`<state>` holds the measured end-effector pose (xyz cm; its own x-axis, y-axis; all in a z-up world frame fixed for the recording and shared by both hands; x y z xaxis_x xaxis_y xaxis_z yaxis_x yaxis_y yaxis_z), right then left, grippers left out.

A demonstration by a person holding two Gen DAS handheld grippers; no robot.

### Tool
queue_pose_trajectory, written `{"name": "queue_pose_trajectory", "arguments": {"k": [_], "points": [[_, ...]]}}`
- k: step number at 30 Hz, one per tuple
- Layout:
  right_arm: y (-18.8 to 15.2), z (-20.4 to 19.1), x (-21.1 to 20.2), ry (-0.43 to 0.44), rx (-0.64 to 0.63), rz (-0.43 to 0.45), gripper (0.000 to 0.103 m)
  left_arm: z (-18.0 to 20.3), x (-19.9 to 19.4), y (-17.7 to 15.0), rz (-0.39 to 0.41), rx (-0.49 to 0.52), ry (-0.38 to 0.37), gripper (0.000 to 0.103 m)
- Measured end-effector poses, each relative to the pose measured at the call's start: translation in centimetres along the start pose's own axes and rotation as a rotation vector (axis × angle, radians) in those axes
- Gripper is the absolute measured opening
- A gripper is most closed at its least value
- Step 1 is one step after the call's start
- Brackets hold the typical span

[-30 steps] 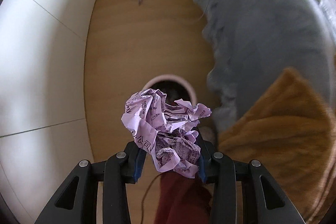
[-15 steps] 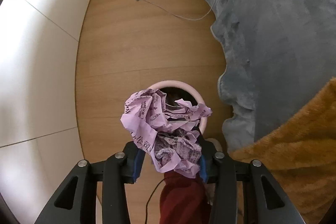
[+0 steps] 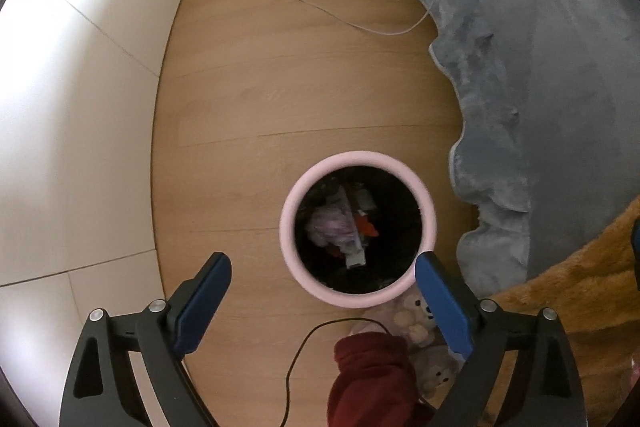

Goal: Collect trash
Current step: 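Open the left tool over the bin while the right tool drops the wrapper, then move both open tools away from the bin toward the blanket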

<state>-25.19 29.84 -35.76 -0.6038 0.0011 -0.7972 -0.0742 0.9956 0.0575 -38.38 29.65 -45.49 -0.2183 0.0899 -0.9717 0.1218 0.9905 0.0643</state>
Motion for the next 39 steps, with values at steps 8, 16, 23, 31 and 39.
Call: {"name": "queue_pose_trajectory", "arguments": {"k": [8, 16, 23, 31, 39], "points": [[0.2, 0.2, 3.8, 0.016, -0.007, -0.057, 0.016, -5.1, -0.7, -2.3, -0.027, -0.138, 0.087, 0.094], [0.9, 0.3, 7.8, 0.033, -0.002, -0.108, 0.018, -7.9, -3.1, -5.2, -0.025, -0.215, 0.1, 0.093], [1.1, 0.1, 8.7, -0.013, -0.024, -0.113, 0.079, -7.7, -4.2, -6.0, -0.013, -0.188, 0.086, 0.093], [0.7, 0.4, 6.9, -0.005, -0.015, -0.086, 0.085, -7.8, -6.6, -5.5, 0.039, -0.193, 0.075, 0.093], [0.1, -0.7, -0.7, -0.087, 0.057, -0.005, 0.085, -7.1, -13.2, -3.6, 0.132, -0.138, 0.068, 0.093]]}}
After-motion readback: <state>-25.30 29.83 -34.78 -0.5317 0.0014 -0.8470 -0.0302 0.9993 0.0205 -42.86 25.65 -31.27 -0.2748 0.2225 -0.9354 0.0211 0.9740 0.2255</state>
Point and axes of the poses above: each gripper's, at about its wrist camera, not at the fingertips, and x roughly the way its jaws point, z to its right, y to its top, the point moved 3 cm from there along x, roughly the way its jaws point, and after that the axes turned 12 degrees about y, right-handed, at the moved point
